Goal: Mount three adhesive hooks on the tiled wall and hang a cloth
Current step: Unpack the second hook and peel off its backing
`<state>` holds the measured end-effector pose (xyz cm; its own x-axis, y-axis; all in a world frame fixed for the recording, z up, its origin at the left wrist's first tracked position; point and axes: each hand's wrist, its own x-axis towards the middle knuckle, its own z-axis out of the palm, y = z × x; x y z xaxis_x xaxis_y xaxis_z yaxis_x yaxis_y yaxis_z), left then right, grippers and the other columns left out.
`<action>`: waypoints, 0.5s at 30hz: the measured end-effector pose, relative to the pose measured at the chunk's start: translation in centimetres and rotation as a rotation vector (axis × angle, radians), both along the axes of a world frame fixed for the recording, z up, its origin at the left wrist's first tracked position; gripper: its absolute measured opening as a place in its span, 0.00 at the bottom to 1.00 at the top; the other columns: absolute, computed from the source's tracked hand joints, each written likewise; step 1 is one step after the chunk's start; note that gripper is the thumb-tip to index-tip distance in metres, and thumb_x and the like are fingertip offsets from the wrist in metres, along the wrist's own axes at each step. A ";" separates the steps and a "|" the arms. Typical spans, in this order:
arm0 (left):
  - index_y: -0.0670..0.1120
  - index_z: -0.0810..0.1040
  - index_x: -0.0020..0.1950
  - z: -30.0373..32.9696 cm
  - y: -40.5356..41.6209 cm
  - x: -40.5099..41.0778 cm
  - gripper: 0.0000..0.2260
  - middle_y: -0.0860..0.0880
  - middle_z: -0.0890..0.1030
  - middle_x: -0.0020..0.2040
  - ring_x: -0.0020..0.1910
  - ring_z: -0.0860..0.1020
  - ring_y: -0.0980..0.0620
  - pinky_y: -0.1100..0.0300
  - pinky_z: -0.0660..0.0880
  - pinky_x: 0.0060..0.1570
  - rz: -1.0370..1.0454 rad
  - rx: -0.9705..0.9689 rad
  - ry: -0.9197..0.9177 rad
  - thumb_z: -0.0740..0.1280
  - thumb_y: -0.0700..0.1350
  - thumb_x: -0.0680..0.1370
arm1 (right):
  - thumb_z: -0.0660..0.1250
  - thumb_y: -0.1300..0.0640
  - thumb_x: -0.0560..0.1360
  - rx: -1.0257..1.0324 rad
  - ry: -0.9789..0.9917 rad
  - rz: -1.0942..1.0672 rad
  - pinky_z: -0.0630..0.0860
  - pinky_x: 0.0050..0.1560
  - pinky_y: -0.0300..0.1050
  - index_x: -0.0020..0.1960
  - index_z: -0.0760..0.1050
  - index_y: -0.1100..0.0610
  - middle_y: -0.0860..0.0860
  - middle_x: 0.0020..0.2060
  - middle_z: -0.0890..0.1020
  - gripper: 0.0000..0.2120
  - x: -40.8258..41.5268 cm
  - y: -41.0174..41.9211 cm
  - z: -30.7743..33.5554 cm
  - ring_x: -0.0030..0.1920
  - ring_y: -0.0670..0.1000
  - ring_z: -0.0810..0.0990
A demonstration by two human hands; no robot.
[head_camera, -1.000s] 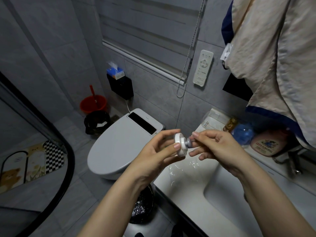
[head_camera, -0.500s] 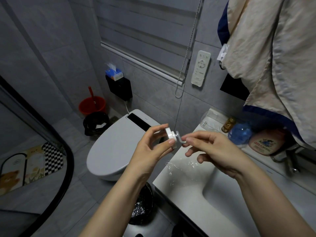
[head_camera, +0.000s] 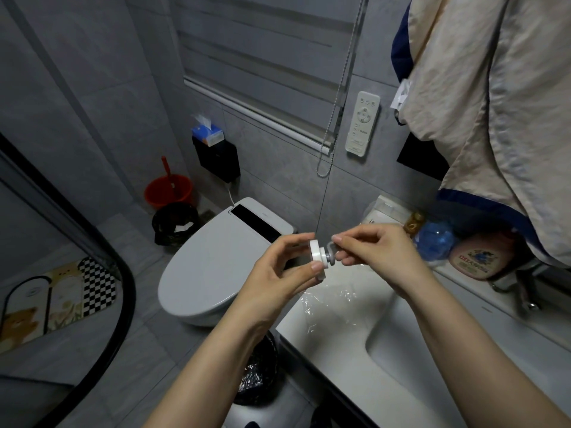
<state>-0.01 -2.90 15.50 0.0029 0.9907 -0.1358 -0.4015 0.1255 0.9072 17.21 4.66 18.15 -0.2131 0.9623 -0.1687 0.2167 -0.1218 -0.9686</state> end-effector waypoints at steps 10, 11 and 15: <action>0.48 0.79 0.62 0.2 0.7 -1.0 0.17 0.45 0.82 0.59 0.58 0.82 0.49 0.54 0.80 0.55 0.128 0.022 0.102 0.72 0.37 0.75 | 0.73 0.67 0.69 -0.175 0.171 0.156 0.81 0.36 0.36 0.47 0.82 0.67 0.58 0.35 0.85 0.07 0.5 -1.8 0.8 0.35 0.50 0.85; 0.48 0.78 0.62 0.3 0.7 -0.9 0.17 0.44 0.81 0.60 0.58 0.82 0.49 0.55 0.80 0.54 0.112 0.022 0.105 0.72 0.37 0.74 | 0.73 0.66 0.68 -0.180 0.226 0.148 0.81 0.36 0.36 0.47 0.82 0.67 0.57 0.35 0.85 0.08 0.4 -1.8 1.1 0.35 0.50 0.85; 0.46 0.78 0.63 0.4 0.4 -0.1 0.18 0.44 0.81 0.60 0.58 0.82 0.47 0.59 0.80 0.50 0.028 0.015 0.091 0.71 0.35 0.75 | 0.72 0.63 0.72 -0.077 0.272 0.101 0.78 0.32 0.36 0.50 0.81 0.63 0.54 0.37 0.84 0.08 -0.5 -1.2 1.9 0.35 0.50 0.83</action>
<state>-0.07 -2.51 15.89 -0.0363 0.9922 -0.1195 -0.3207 0.1017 0.9417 16.76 3.42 20.04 -0.3547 0.9205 -0.1641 -0.0347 -0.1883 -0.9815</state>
